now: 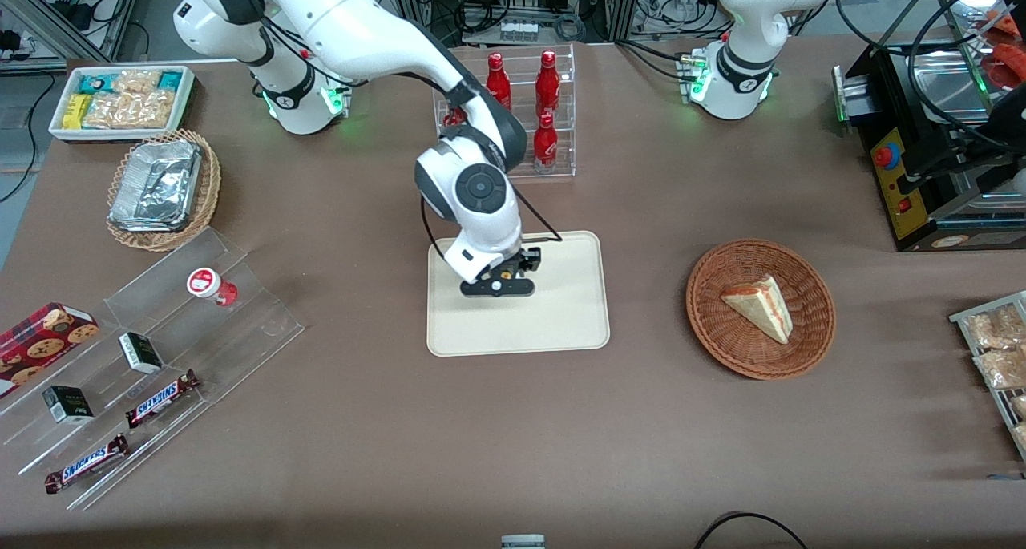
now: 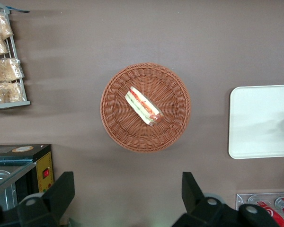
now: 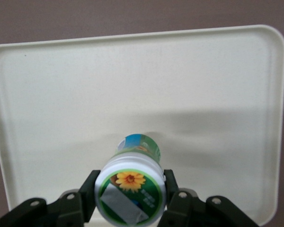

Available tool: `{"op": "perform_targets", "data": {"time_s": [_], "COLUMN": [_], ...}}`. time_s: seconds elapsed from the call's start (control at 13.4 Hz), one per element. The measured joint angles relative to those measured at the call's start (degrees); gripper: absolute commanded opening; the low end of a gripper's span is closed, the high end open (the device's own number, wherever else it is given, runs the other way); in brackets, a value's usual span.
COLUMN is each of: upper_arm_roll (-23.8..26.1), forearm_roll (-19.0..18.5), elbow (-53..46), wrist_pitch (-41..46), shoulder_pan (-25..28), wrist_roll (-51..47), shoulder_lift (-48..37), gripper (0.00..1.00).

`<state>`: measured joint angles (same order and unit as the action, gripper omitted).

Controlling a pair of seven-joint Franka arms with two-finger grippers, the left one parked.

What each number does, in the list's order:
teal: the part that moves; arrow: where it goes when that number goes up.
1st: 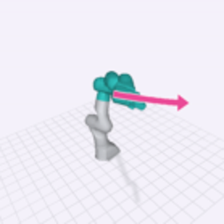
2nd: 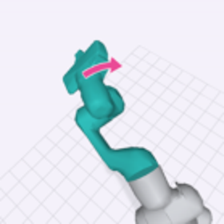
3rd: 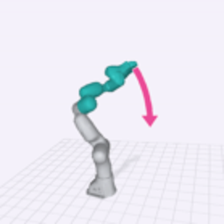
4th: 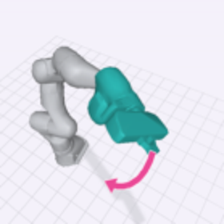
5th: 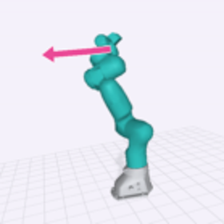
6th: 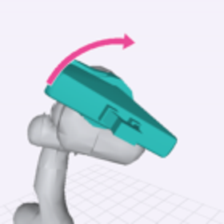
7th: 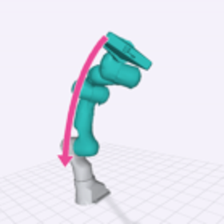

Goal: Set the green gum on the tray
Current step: 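Lower the gum bottle onto the tray and open the right gripper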

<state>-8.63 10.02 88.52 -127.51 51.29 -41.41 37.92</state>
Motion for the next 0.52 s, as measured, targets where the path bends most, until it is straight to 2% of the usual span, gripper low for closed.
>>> {"op": "perform_targets", "data": {"time_s": [0.22,0.3,0.37,0.45,0.52], "upper_arm_roll": [-0.20,-0.29,-0.35,-0.37,-0.37], "forearm_roll": [0.00,0.00,0.00,0.00,0.00], "elbow": [-0.60,-0.63,-0.64,-0.64,-0.66], "wrist_pitch": [-1.55,-1.75,-2.15,-2.54,-3.01], "shoulder_pan": [0.10,0.09,0.09,0.08,0.09], "wrist_roll": [-0.16,-0.16,-0.16,-0.17,-0.18], "shoulder_lift": [2.10,2.48,2.85,3.19,3.54], "gripper": [0.00,0.06,0.49,0.99,1.00]}}
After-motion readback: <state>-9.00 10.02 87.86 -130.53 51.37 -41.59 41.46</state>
